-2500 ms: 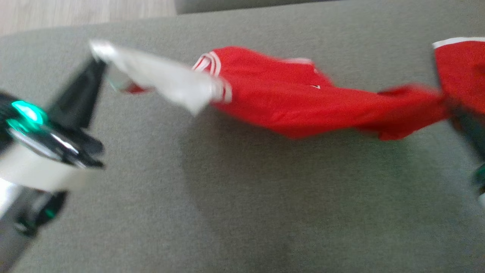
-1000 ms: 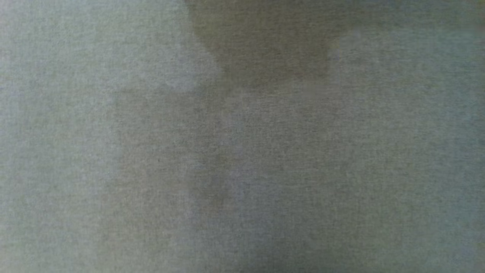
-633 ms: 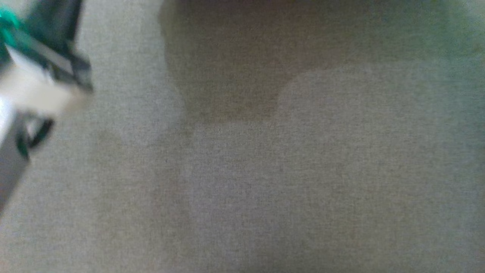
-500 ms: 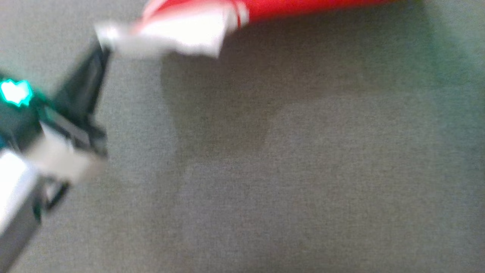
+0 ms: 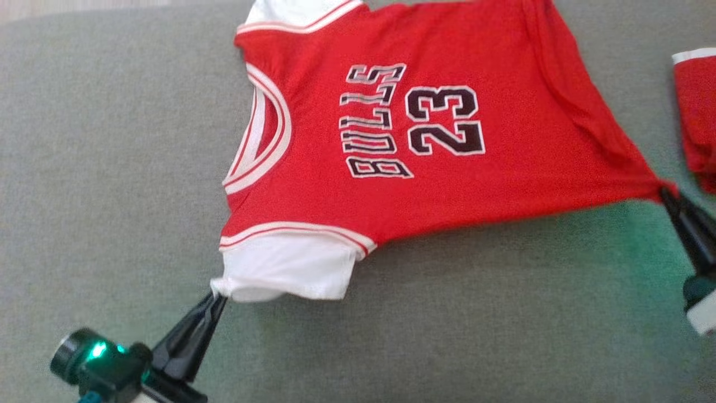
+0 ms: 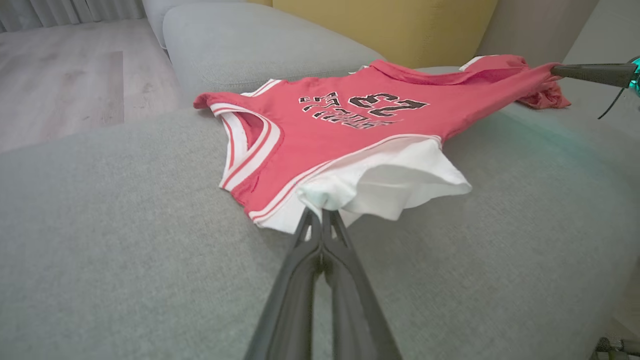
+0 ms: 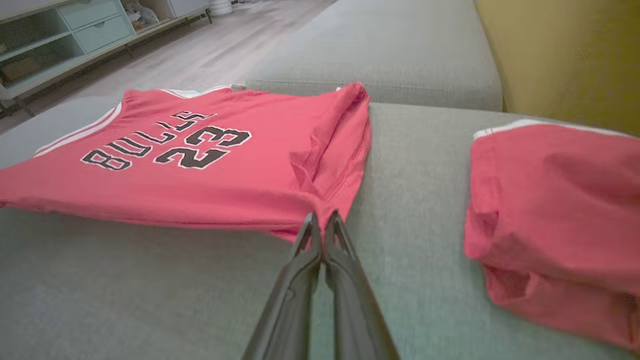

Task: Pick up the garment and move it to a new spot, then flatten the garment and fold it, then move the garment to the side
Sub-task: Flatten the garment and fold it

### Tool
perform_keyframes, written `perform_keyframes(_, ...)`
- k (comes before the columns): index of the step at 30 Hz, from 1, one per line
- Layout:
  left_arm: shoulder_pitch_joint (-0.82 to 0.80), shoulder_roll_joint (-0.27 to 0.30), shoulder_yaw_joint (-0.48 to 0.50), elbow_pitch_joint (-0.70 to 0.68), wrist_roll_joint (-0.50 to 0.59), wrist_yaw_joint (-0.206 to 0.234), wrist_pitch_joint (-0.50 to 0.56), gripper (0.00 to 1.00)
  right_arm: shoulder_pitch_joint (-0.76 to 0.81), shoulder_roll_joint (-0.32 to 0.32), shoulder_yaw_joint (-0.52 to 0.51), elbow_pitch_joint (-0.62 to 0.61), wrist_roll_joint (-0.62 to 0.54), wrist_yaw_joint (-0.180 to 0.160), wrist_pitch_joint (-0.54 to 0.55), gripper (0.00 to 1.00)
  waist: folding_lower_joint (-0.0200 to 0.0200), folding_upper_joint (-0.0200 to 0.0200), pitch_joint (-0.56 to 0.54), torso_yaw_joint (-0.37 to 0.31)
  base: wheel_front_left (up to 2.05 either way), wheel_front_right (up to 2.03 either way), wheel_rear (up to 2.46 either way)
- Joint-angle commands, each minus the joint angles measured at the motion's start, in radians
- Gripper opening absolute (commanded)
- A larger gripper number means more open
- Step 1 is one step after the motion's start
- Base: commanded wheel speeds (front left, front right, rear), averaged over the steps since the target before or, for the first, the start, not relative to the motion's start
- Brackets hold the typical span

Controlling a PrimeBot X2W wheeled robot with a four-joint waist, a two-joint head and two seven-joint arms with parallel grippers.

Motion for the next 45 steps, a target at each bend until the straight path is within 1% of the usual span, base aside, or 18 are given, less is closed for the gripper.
perform_keyframes(1,-0.006,0.033,0.039,-0.033,-0.002,0.008,-0.005,0.0,0.051,-0.04,-0.027,-0.036,-0.01,-0.001,-0.013,0.0,0.0002,-0.0001,-0.013,-0.009,0.0,0.0,0.0)
perform_keyframes(4,0.0,0.028,0.047,-0.029,-0.003,0.001,-0.005,0.0,0.092,-0.034,-0.052,-0.062,-0.015,-0.001,-0.011,0.0,0.0002,-0.0001,-0.017,-0.012,0.0,0.0,0.0)
perform_keyframes(8,-0.059,0.018,0.066,0.0,0.015,-0.028,-0.005,0.0,0.085,-0.01,-0.076,-0.078,-0.009,-0.001,0.019,0.0,0.0002,-0.0001,-0.012,-0.012,0.0,0.0,0.0)
perform_keyframes(12,-0.162,0.006,0.085,0.037,0.037,-0.063,-0.001,0.0,0.035,0.0,-0.086,-0.075,-0.005,-0.001,0.054,0.0,0.0002,-0.0001,0.015,-0.008,0.0,0.0,0.0)
perform_keyframes(17,-0.319,-0.005,0.11,0.086,0.07,-0.107,0.021,0.0,-0.078,0.01,-0.072,-0.058,0.005,-0.001,0.094,0.0,0.0002,-0.0001,0.06,-0.001,0.0,0.0,0.0)
perform_keyframes(22,-0.487,-0.039,0.104,0.156,0.104,-0.17,0.073,0.0,-0.204,0.005,-0.02,-0.019,0.001,-0.001,0.133,0.0,0.0002,-0.0001,0.109,0.009,0.0,0.0,0.0)
perform_keyframes(23,-0.575,-0.074,0.093,0.217,0.12,-0.204,0.093,0.0,-0.273,0.003,0.016,0.021,-0.003,-0.001,0.149,0.0,0.0002,-0.0001,0.139,0.013,0.0,0.0,0.0)
perform_keyframes(24,-0.601,-0.088,0.089,0.24,0.125,-0.213,0.096,0.0,-0.294,0.004,0.028,0.036,-0.003,-0.001,0.151,0.0,0.0002,-0.0001,0.147,0.013,0.0,0.0,0.0)
perform_keyframes(28,-0.686,-0.133,0.068,0.342,0.145,-0.237,0.102,0.0,-0.374,0.019,0.084,0.088,-0.001,-0.001,0.145,0.0,0.0002,-0.0001,0.176,0.01,0.0,0.0,0.0)
perform_keyframes(32,-0.737,-0.173,0.065,0.444,0.162,-0.237,0.08,0.0,-0.443,0.04,0.148,0.133,0.001,-0.001,0.129,0.0,0.0002,-0.0001,0.191,0.003,0.0,0.0,0.0)
perform_keyframes(33,-0.743,-0.184,0.064,0.467,0.16,-0.237,0.076,0.33,-0.457,0.045,0.163,0.147,0.002,-0.001,0.122,0.0,0.0002,-0.0001,0.193,0.001,0.0,0.0,0.0)
perform_keyframes(34,-0.745,-0.196,0.064,0.489,0.154,-0.238,0.074,0.67,-0.47,0.052,0.175,0.161,0.006,-0.001,0.114,0.2,0.0002,-0.0001,0.192,0.0,0.0,0.0,0.0)
perform_keyframes(35,-0.748,-0.206,0.065,0.506,0.15,-0.238,0.068,1.0,-0.48,0.059,0.186,0.176,0.011,-0.001,0.105,0.63,0.0002,-0.0001,0.191,-0.001,0.0,0.0,0.0)
perform_keyframes(36,-0.748,-0.215,0.068,0.52,0.146,-0.234,0.059,1.0,-0.49,0.065,0.194,0.193,0.014,-0.001,0.093,1.0,0.0002,-0.0001,0.187,-0.002,0.0,0.0,0.0)
perform_keyframes(38,-0.737,-0.229,0.076,0.545,0.139,-0.218,0.044,1.0,-0.505,0.078,0.205,0.225,0.021,-0.001,0.064,1.0,0.0002,-0.0001,0.177,-0.005,0.0,0.0,0.0)
perform_keyframes(39,-0.724,-0.239,0.088,0.554,0.126,-0.203,0.036,1.0,-0.51,0.083,0.211,0.237,0.022,-0.001,0.051,1.0,0.0002,-0.0001,0.17,-0.007,0.0,0.0,0.0)
perform_keyframes(42,-0.66,-0.293,0.167,0.543,0.031,-0.154,0.011,1.0,-0.513,0.091,0.215,0.27,0.018,-0.001,0.014,1.0,0.0002,-0.0001,0.142,-0.008,0.0,0.0,0.0)
perform_keyframes(45,-0.581,-0.329,0.223,0.496,-0.008,-0.093,0.0,1.0,-0.497,0.095,0.195,0.294,-0.011,-0.001,-0.007,1.0,0.0002,-0.0001,0.111,-0.003,0.0,0.0,0.0)
